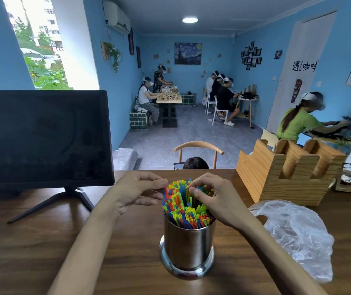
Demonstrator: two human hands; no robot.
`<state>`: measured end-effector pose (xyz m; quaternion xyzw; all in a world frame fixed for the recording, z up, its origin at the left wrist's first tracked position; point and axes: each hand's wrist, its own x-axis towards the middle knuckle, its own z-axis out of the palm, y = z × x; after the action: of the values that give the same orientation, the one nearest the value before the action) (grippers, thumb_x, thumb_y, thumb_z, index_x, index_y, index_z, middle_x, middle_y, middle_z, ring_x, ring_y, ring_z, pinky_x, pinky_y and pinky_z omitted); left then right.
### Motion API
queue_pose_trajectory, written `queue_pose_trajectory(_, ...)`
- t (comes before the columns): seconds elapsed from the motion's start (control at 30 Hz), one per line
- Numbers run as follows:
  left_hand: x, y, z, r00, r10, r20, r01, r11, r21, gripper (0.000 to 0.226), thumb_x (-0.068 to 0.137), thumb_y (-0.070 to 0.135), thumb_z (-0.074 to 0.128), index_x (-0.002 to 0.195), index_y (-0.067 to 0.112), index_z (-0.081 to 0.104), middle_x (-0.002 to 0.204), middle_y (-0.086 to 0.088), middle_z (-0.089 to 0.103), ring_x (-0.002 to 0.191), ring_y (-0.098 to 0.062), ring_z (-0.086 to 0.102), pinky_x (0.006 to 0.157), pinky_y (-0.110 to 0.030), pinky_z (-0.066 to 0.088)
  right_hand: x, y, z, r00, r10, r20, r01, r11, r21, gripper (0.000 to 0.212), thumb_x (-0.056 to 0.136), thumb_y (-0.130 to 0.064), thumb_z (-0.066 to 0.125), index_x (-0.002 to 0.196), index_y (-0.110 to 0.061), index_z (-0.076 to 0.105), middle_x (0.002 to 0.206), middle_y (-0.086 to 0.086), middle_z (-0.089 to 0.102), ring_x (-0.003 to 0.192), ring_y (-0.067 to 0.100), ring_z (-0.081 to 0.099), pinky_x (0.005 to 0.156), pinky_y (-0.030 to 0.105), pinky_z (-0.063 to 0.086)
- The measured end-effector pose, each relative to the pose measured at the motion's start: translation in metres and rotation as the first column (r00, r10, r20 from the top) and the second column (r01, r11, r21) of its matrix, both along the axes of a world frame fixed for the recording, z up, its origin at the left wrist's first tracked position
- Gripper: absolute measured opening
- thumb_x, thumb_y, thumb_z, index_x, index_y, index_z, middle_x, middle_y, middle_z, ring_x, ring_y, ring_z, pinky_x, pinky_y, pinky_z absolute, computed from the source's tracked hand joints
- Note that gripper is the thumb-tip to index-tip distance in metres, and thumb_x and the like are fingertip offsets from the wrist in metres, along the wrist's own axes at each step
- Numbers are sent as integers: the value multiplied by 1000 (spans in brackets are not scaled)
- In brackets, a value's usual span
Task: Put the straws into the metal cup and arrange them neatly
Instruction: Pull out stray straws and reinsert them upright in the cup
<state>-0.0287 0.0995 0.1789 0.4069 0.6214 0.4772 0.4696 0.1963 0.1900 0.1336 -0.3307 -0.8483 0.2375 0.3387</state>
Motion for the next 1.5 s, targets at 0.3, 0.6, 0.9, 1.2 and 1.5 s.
queue_pose_trajectory(0.3, 0, -2, 28, 957, 288, 29, -274, 869, 413, 21, 74, 21, 80, 89, 7, 78, 67, -4, 74, 59, -9, 66, 61, -18, 59, -2, -2, 2, 1000, -7, 3, 8, 1000, -3, 8, 96, -34, 68, 101, -31, 74, 104, -23, 64, 104, -3, 57, 86, 19, 48)
queue_pose_trajectory(0.6, 1, -12, 59, 831, 500, 245, -457, 361, 813, 3, 86, 25, 81, 89, 24, 80, 79, 2, 78, 71, -16, 70, 73, -29, 58, -5, -16, 8, 958, -34, -286, 50, 998, 48, 15, 92, -41, 66, 93, -30, 75, 93, -18, 69, 94, 5, 65, 76, 18, 48)
queue_pose_trajectory(0.9, 36, -9, 19, 890, 315, 329, -456, 598, 659, 16, 76, 20, 77, 88, 9, 77, 73, -4, 77, 66, -13, 72, 67, -21, 58, -24, -38, 54, 713, -194, -674, -325, 760, -562, 36, 100, -35, 55, 113, -5, 69, 109, 9, 77, 92, 24, 77, 66, 23, 60)
queue_pose_trajectory(1.2, 22, -16, 7, 896, 263, 358, -436, 678, 591, 19, 72, 20, 76, 86, 7, 77, 82, -9, 78, 76, -18, 76, 64, -22, 60, -19, -17, 63, 585, -312, -749, -433, 660, -614, 20, 103, -15, 54, 117, -9, 67, 100, 10, 77, 82, 23, 77, 63, 23, 61)
queue_pose_trajectory(1.5, 15, -25, 31, 843, 375, 387, -533, 480, 696, 17, 84, 26, 72, 91, 11, 71, 84, -1, 79, 82, -20, 77, 65, -23, 58, -10, -12, 56, 805, -123, -580, -41, 964, -261, 72, 102, -10, 58, 155, -35, 17, 86, 7, 76, 72, 18, 75, 62, 26, 56)
